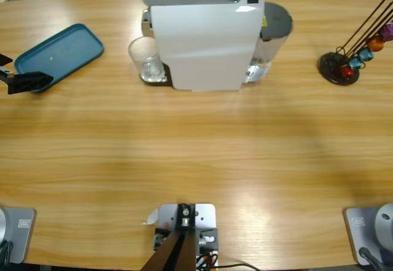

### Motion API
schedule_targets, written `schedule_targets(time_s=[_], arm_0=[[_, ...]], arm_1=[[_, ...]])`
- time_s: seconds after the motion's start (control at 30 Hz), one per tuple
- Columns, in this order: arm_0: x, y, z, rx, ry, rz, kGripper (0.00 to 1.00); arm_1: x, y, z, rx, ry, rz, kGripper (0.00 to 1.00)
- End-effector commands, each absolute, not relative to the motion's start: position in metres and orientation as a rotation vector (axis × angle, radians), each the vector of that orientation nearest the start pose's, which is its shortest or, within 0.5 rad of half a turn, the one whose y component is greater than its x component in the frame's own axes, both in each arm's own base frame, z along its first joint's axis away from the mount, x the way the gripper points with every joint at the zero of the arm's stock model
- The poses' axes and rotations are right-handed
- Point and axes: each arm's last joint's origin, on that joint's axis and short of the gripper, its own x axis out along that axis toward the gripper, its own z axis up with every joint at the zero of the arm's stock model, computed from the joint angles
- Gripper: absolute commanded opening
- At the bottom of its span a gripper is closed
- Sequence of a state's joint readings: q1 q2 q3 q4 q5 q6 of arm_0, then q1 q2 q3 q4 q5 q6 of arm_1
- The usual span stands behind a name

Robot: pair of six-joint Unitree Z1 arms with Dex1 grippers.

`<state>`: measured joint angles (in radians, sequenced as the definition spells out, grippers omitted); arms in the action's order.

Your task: Pour coffee

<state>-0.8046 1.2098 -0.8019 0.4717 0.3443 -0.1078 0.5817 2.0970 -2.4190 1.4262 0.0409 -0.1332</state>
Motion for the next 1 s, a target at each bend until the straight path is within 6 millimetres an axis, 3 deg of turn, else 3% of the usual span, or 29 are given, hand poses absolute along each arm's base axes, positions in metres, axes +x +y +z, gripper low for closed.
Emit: schedule_targets(time_s=[0.03,0.47,0.83,0.9,1.0], arm_0=[[0.126,-0.108,0.299,0.397,0.774,-0.377,0.936],[0.126,-0.108,0.299,0.396,0.772,-0.377,0.936],[0.126,-0.108,0.299,0.398,0.773,-0.377,0.936],[0.126,-0.108,0.299,0.396,0.771,-0.376,0.936],[0.126,-0.108,0.300,0.393,0.766,-0.375,0.936]], arm_1=[[0.364,0.239,0.387,-0.449,1.152,0.614,0.000],[0.357,0.253,0.378,-0.458,1.180,0.635,0.000],[0.355,0.251,0.371,-0.461,1.196,0.630,0.000],[0.351,0.248,0.386,-0.453,1.145,0.623,0.000],[0.333,0.236,0.434,-0.405,0.977,0.643,0.000]])
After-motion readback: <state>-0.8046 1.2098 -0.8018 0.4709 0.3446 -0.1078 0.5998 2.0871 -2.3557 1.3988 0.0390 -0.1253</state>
